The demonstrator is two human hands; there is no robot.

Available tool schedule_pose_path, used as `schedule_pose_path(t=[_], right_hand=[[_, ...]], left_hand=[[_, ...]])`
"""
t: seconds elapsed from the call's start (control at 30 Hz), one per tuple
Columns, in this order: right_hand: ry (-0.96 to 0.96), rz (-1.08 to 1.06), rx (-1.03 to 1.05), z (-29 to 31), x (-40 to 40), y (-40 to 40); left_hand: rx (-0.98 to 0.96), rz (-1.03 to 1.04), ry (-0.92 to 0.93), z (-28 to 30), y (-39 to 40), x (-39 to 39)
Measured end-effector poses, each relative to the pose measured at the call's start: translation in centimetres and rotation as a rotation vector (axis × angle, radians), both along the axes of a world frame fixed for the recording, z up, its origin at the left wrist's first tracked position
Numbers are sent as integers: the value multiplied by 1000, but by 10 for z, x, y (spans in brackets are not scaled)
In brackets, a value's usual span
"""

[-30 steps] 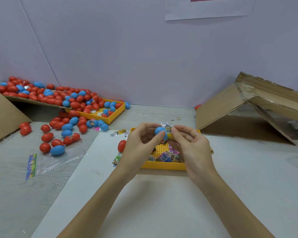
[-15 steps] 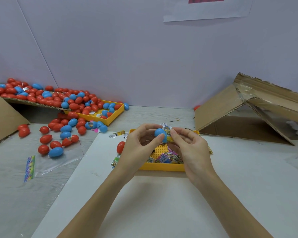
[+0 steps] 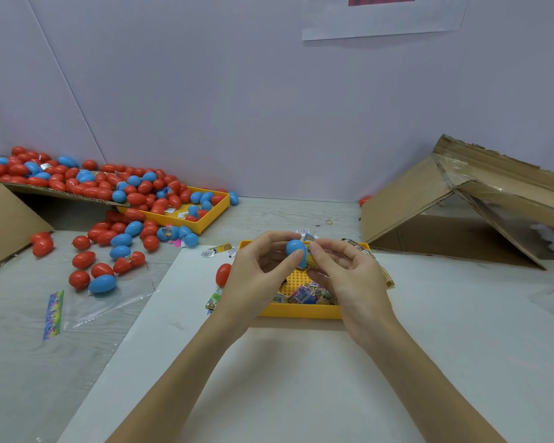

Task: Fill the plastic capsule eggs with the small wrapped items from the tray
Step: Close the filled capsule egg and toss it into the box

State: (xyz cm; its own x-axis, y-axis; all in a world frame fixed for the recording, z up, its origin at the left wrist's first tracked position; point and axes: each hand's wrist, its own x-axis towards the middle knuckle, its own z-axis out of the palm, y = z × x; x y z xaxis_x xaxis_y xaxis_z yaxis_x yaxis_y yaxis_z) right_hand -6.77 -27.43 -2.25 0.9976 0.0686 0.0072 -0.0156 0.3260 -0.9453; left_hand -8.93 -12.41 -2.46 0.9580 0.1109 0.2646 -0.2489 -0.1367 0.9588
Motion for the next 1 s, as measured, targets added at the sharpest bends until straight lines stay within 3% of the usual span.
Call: schedule_pose_path(t=[0.23,0.47,0.63,0.83,1.0], right_hand=[[-24,6,-33,0,-2,1],[56,49,106,3,0,-3],[176,164,223,6,1,-5],[323,335,296,10,2,-8],[368,353,317,13,3,-10]], left_hand=[[-20,-27,-67,-1,0,-1],[55,-81,-172,0,1,0],[192,-28,-292,-3,4,2],[542,69,-526,0,13,5],[419,-3,-446,-4,13,7]])
